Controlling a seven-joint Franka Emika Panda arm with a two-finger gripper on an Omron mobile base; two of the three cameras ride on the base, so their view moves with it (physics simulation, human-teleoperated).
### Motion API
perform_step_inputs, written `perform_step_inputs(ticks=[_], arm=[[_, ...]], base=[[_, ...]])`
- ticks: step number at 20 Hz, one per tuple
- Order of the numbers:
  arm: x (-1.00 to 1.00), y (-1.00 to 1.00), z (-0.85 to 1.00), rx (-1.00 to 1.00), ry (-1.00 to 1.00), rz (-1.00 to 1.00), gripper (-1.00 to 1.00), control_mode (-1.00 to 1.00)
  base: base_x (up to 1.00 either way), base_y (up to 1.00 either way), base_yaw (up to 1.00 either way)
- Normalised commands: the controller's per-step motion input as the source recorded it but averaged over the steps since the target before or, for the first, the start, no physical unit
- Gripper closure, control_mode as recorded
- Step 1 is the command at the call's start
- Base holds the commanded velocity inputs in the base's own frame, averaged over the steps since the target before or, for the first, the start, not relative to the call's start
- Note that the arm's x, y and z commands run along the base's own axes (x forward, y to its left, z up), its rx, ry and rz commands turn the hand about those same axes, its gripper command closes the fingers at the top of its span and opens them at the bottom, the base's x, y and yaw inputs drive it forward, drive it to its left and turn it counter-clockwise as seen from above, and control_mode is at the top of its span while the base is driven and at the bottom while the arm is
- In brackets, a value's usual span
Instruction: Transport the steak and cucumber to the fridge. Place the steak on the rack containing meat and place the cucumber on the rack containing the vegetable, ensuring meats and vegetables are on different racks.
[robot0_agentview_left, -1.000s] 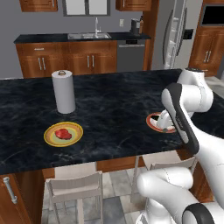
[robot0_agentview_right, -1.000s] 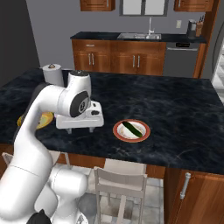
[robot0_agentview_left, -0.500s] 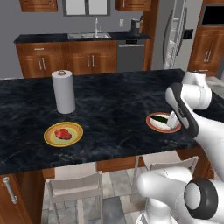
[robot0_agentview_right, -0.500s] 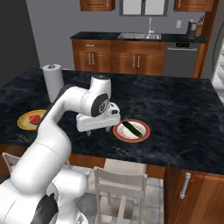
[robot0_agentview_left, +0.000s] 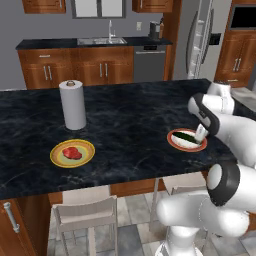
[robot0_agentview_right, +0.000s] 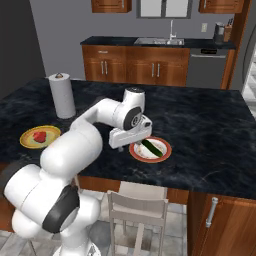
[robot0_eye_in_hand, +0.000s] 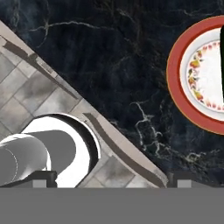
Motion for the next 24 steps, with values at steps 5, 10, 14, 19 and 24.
perform_step_inputs(ticks=[5,10,14,19,24], arm=[[0.71,-0.40,-0.11,0.00,0.03,0.05,-1.00,-1.00],[0.58,-0.16,-0.48,-0.01,0.01,0.03,-1.00,-1.00],[0.52,0.00,-0.59,-0.04,0.00,0.03,-1.00,-1.00],[0.52,-0.08,-0.44,-0.01,0.00,0.03,-1.00,-1.00],[0.46,-0.03,-0.47,0.00,0.00,0.04,-1.00,-1.00]], base=[[0.00,0.00,0.00],[0.00,0.00,0.00],[0.00,0.00,0.00],[0.00,0.00,0.00],[0.00,0.00,0.00]])
